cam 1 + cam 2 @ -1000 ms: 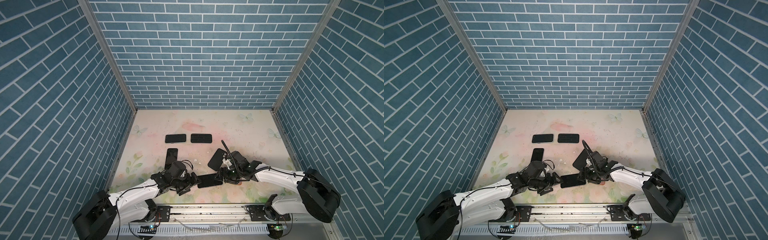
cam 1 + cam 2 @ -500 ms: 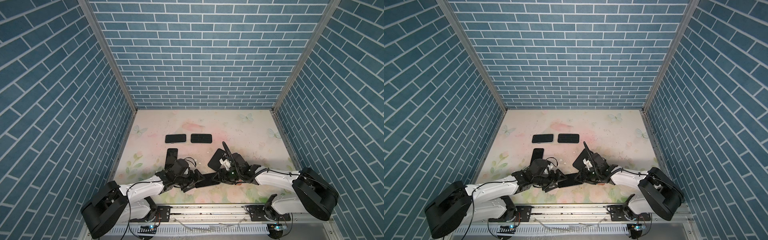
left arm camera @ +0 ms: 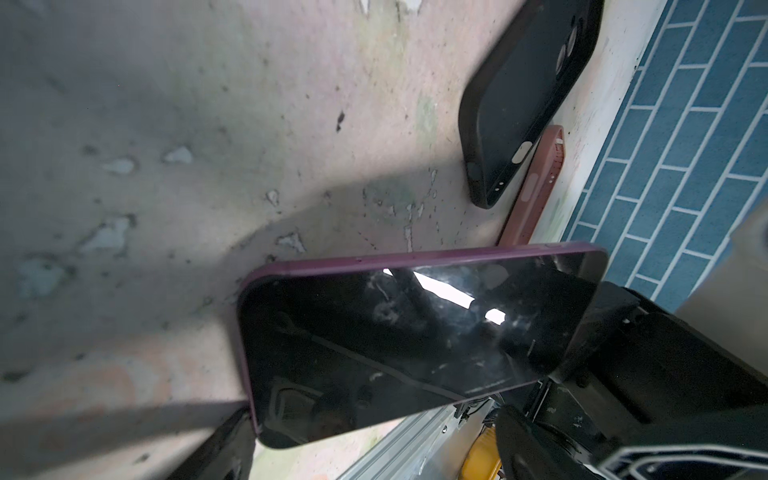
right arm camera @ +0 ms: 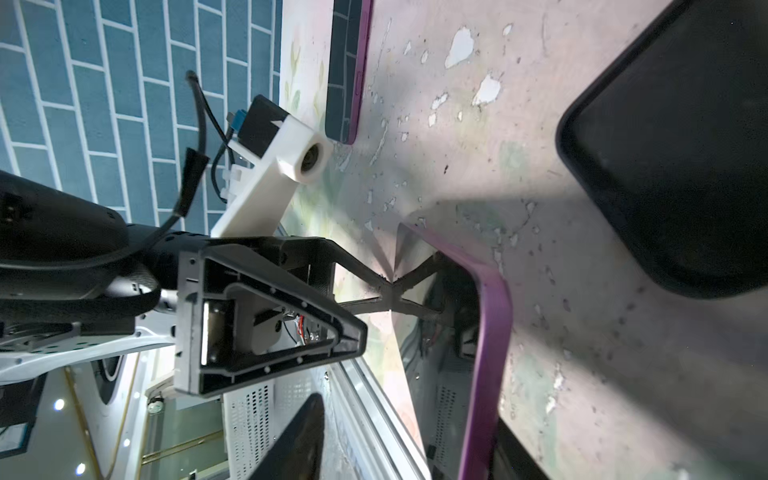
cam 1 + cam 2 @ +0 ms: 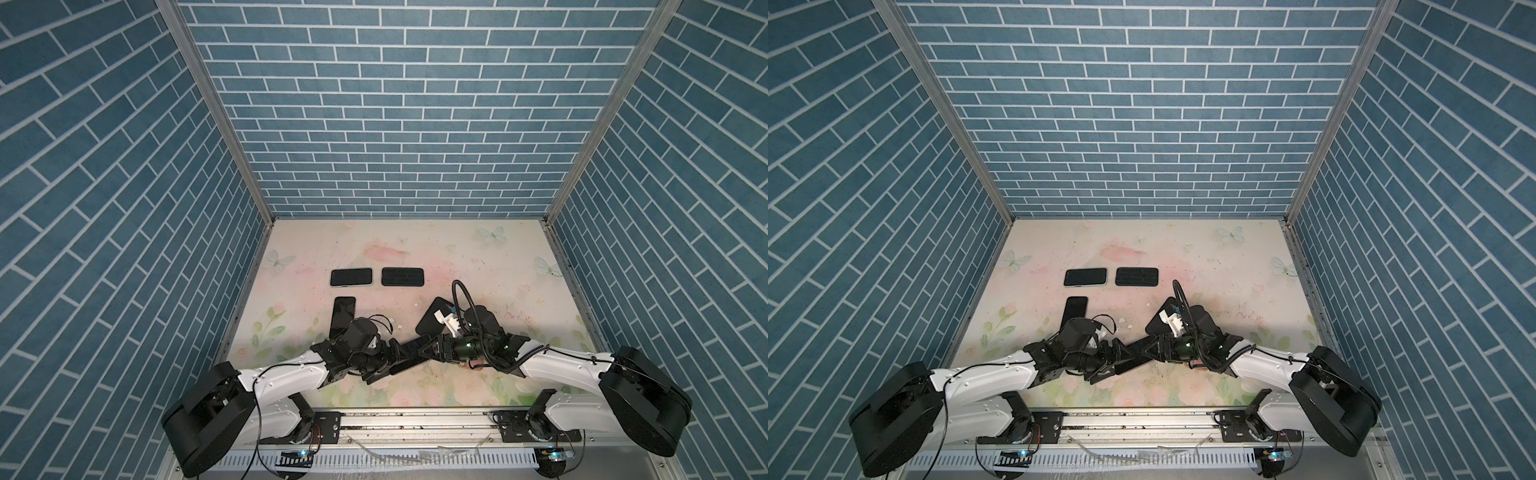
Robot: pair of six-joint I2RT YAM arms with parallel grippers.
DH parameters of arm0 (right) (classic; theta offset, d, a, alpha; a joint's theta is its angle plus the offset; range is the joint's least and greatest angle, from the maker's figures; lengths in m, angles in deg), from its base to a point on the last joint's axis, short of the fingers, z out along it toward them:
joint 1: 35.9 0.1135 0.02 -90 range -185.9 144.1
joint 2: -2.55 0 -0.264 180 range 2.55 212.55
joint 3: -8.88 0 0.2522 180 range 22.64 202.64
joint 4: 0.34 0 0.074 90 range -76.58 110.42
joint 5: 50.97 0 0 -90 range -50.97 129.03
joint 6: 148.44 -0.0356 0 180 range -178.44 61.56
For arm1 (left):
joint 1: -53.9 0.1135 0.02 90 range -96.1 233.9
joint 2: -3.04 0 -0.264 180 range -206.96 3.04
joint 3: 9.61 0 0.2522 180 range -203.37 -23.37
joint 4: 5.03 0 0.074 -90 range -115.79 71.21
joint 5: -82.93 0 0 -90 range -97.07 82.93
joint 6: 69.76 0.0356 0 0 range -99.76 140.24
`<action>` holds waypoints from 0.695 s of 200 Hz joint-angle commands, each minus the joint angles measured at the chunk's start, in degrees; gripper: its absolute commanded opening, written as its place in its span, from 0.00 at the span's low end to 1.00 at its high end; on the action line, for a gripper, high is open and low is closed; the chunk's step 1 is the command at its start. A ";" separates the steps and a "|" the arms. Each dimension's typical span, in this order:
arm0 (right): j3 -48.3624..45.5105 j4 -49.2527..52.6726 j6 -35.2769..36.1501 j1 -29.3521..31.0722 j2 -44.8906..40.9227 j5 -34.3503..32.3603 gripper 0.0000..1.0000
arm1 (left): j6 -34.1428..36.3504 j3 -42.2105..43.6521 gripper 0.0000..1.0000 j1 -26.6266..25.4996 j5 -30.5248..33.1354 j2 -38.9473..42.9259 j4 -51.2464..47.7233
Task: Put the phone into the phone case
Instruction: 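Grasp opposite edges of the purple-framed phone with both grippers, then lift the purple-framed phone upright between both grippers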
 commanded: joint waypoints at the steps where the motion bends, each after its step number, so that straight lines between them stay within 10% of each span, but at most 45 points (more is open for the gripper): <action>1: 0.47 -2.90 -0.85 0.46 0.85 1.27 0.44 | 1.47 0.00 0.92 -0.08 2.28 -0.21 -3.70; 58: 1.39 -3.40 -2.19 0.45 3.75 0.46 0.11 | 1.56 0.10 0.92 0.26 2.15 0.15 -2.49; 139: 15.99 19.84 2.79 -9.61 -10.69 4.21 0.00 | 16.80 -10.76 0.95 11.52 0.43 16.80 -15.51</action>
